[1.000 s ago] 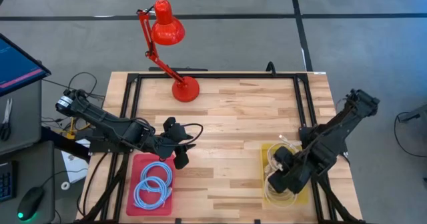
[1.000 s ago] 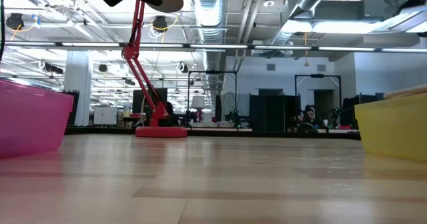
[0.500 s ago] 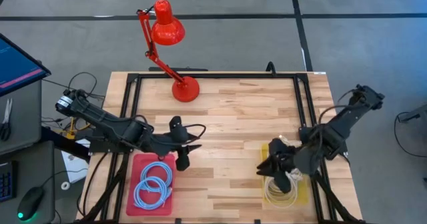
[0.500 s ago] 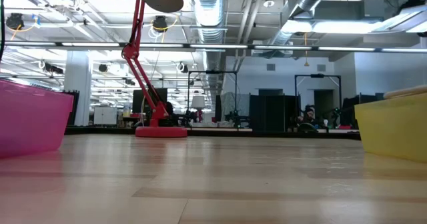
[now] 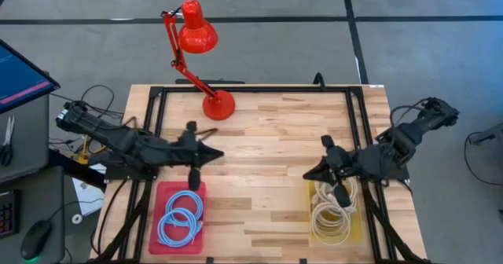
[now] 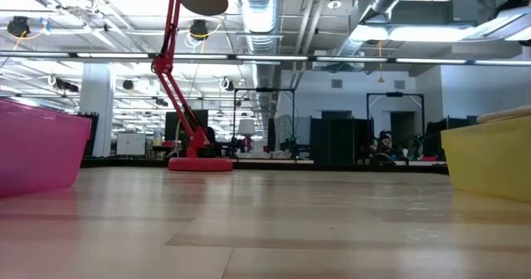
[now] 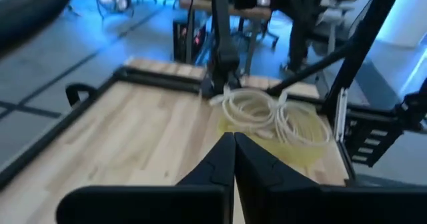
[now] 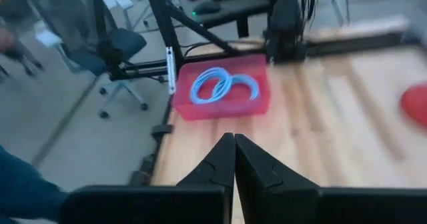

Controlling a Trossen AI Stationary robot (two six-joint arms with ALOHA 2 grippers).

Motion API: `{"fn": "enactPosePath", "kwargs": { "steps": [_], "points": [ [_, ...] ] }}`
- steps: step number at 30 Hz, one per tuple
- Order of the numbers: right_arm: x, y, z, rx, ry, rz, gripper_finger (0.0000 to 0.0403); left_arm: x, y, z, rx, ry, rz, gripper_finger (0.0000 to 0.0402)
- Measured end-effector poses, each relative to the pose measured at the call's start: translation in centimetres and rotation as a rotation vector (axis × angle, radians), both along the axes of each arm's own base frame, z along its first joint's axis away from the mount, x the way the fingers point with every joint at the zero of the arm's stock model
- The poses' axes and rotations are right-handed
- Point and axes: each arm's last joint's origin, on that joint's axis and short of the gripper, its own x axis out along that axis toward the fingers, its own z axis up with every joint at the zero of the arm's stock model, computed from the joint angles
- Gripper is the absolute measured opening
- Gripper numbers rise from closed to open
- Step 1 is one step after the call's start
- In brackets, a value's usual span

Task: Pick & Place USB Port
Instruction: Return to Home Position

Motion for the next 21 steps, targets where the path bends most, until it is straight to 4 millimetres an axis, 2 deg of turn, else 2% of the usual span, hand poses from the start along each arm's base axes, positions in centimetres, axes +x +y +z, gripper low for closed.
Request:
{"fn": "enactPosePath", "kwargs": {
  "steps": [6,10,12,15,21],
  "points": [
    [-1.6,-1.1,0.9,-0.239,-0.074,0.060,0.0001,-2.4,1.6,1.9,-0.041,-0.107,0.158,0.0004],
    [-2.8,-2.2,1.4,-0.231,-0.077,0.011,0.0001,-3.4,2.3,2.5,-0.119,-0.167,0.249,0.0004],
    [-3.4,-2.7,1.7,-0.223,-0.092,0.000,0.0000,-3.5,2.3,2.7,-0.035,-0.151,0.226,0.0004],
    [-4.4,-3.3,2.3,-0.224,-0.128,0.007,0.0000,-3.8,1.8,2.7,0.097,-0.116,0.083,0.0005],
    [-6.4,-4.8,3.4,-0.226,-0.202,0.004,0.0000,-5.1,2.2,3.4,0.184,-0.139,-0.015,0.0004]
  ]
}}
